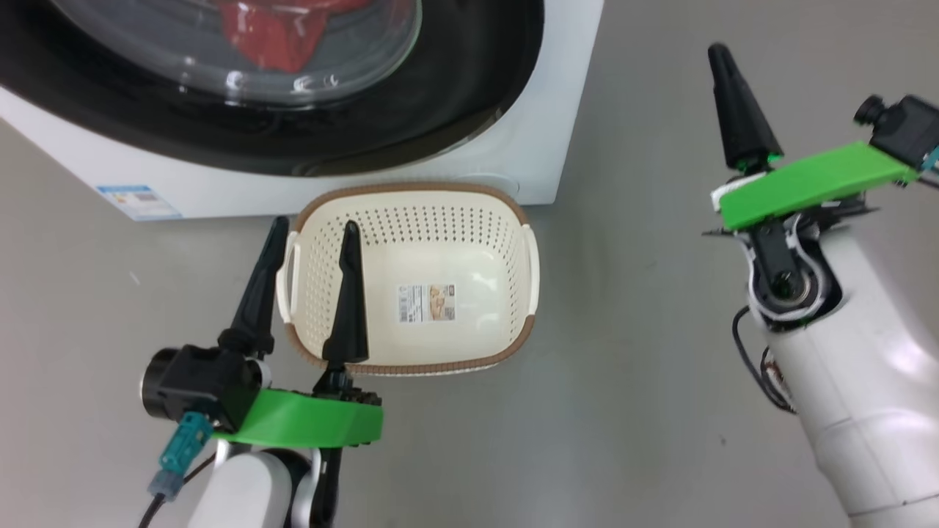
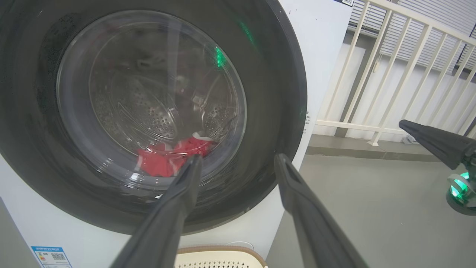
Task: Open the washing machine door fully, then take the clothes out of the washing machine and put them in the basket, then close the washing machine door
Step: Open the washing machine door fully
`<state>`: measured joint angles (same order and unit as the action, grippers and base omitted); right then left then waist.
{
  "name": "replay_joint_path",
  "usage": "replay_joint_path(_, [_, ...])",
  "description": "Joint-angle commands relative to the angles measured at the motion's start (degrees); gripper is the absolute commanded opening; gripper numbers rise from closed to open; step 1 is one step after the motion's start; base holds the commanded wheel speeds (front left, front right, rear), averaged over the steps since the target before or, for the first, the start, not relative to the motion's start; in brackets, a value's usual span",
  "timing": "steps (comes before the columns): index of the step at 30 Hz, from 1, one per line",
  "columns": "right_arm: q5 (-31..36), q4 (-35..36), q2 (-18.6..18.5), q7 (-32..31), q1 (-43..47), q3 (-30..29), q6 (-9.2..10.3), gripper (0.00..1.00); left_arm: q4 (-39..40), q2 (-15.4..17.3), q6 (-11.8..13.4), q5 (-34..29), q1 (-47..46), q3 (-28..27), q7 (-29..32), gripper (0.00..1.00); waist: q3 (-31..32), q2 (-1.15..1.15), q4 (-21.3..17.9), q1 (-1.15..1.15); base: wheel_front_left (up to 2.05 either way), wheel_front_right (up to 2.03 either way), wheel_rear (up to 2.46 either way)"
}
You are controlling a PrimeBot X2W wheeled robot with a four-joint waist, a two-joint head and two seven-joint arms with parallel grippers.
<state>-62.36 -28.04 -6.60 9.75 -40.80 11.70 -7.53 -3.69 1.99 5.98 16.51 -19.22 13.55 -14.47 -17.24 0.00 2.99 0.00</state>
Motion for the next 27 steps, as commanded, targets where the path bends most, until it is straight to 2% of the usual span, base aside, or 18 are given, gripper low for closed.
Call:
replay_joint_path(1, [-2.3,1.4,0.1,-0.8,-2.0,1.2,0.04,0.00,2.1,0.9,0.1,-0.5,-1.6,-1.2,-0.5,1.00,-2.6,0.00,1.7,0.00,0.00,0.00,0.00])
replay_joint_path(6, [-10.7,2.1,-1.1,-5.4,-5.6,1.5,0.04,0.00,3.5,0.9,0.5,-1.0,-2.4,-0.8,-0.5,1.00,-5.1,0.00,2.7,0.00,0.00,0.00,0.00])
replay_joint_path(13, [-18.6,2.2,-3.4,-11.2,-10.7,2.0,0.04,0.00,6.5,0.9,0.1,-2.5,-3.1,-0.1,-0.5,1.00,-8.6,0.00,3.9,0.00,0.00,0.00,0.00])
replay_joint_path(18, [-25.6,1.2,-4.1,-18.6,-15.0,1.0,0.04,0.00,7.6,0.9,0.0,-3.1,-3.7,0.5,-0.5,1.00,-11.2,0.00,4.9,0.00,0.00,0.00,0.00])
replay_joint_path(22, [-29.0,-0.3,-4.6,-23.6,-18.6,0.3,0.04,0.00,8.4,0.9,0.2,-3.1,-4.1,1.1,-0.5,1.00,-13.0,0.00,5.7,0.00,0.00,0.00,0.00])
replay_joint_path(27, [-31.2,-2.1,-4.4,-26.6,-21.7,-0.6,0.04,0.00,8.7,0.9,0.3,-3.1,-4.7,1.5,-0.5,1.00,-14.5,0.00,6.4,0.00,0.00,0.00,0.00])
